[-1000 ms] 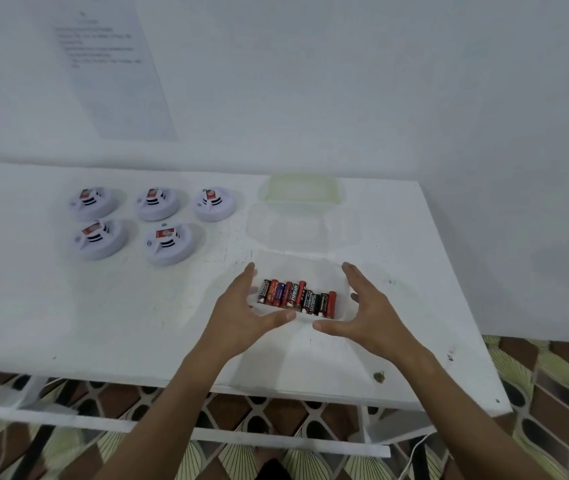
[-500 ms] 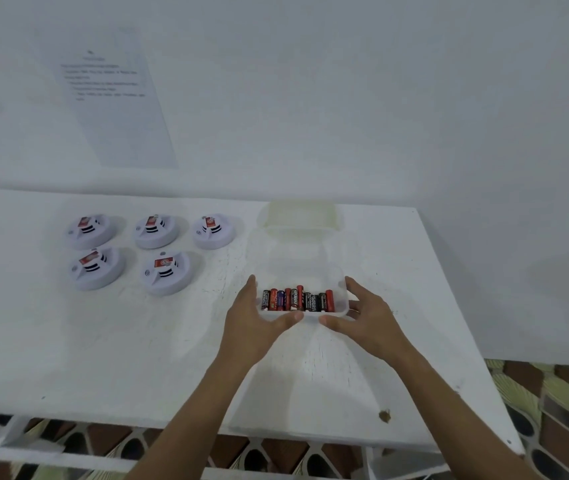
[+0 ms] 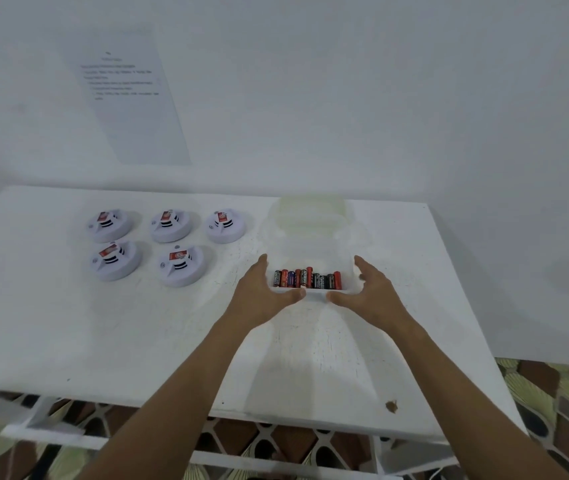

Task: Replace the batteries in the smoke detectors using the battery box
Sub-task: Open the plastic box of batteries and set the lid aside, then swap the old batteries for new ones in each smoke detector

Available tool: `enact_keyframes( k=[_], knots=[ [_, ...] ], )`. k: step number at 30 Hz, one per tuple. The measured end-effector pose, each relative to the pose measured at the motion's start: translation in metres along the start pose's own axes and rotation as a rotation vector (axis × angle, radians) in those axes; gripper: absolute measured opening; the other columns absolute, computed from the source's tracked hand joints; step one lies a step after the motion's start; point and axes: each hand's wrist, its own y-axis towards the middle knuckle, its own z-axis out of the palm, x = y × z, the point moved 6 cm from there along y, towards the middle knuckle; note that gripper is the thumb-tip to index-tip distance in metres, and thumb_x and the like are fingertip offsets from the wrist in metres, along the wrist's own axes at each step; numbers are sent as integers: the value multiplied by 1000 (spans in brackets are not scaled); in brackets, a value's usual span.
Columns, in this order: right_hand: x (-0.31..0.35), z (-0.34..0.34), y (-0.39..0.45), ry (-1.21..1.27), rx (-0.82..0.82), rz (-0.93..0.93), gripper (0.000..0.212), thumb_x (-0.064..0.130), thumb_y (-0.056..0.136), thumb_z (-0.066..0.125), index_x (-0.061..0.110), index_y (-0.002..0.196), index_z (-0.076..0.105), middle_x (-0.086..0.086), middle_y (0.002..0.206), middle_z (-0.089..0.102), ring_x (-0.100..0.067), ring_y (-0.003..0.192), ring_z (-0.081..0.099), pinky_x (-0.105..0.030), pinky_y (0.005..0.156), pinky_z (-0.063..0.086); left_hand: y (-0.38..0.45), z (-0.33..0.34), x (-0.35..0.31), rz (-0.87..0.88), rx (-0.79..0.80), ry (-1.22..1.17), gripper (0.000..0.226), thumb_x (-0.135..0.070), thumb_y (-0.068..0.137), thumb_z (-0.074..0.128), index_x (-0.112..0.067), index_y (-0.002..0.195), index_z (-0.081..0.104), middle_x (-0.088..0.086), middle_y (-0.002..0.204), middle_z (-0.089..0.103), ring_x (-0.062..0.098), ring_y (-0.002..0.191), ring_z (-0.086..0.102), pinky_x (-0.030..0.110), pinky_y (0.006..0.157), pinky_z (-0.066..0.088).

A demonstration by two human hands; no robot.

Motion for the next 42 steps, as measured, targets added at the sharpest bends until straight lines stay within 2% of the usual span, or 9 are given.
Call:
enact_keyframes(
  k=[3,7,11,18,28,32,36,39,42],
  knots=[
    [22,1,-2,-75,-61,-98,93,36,83,78,9,155,25,-5,162,27,-19,150,21,-22,112,16,0,-23,1,60,-13,35,93,-52,79,71,-21,152,22,-3,156,30,16,138,37,38,109,37],
    [67,29,8,-65,-37,-187,87,36,85,75,12,154,28,-1,161,28,-17,150,23,-6,107,20,9,-71,11,86,-84,62,78,-50,83,67,-24,148,32,-7,153,36,11,133,43,37,109,39],
    [116,79,30,-43,38,-243,88,42,82,77,18,153,32,2,160,32,-16,147,32,-30,118,31,24,-125,33,80,-129,127,70,-48,84,66,-24,145,39,-6,149,42,12,131,45,33,108,38],
    [161,173,63,16,165,-195,89,39,80,79,18,153,32,3,158,36,-18,144,37,-33,116,34,51,-192,100,49,-93,157,69,-41,86,66,-21,146,39,-3,151,41,16,135,42,26,104,32],
    [150,228,89,-74,224,-60,101,32,73,87,12,153,29,-3,156,39,-22,139,42,-38,112,39,83,-188,148,23,135,80,68,-36,89,62,-15,148,35,2,149,42,19,134,43,33,105,39],
    [154,234,91,-105,223,-124,74,19,66,92,8,129,54,3,114,61,-15,98,58,-22,80,49,84,-184,153,18,180,39,64,-38,86,55,-20,145,39,-7,135,54,12,118,54,27,95,42],
    [151,246,100,-126,228,-176,60,27,53,95,15,101,60,6,90,65,-11,79,58,-25,69,50,81,-180,148,38,161,-32,65,-38,84,53,-23,145,38,-10,130,54,9,116,52,25,92,39],
    [150,249,102,-140,240,-213,68,43,49,91,20,104,57,11,91,58,-13,86,52,-32,79,49,78,-177,143,35,147,-117,58,-23,93,54,-21,148,34,-7,141,47,14,125,48,27,96,38],
    [158,240,93,-196,308,-218,102,34,60,92,22,145,37,0,130,48,-16,119,44,-36,106,43,72,-180,134,45,149,-295,53,-14,95,51,-22,145,37,-5,142,49,13,120,54,30,97,44]
  ],
)
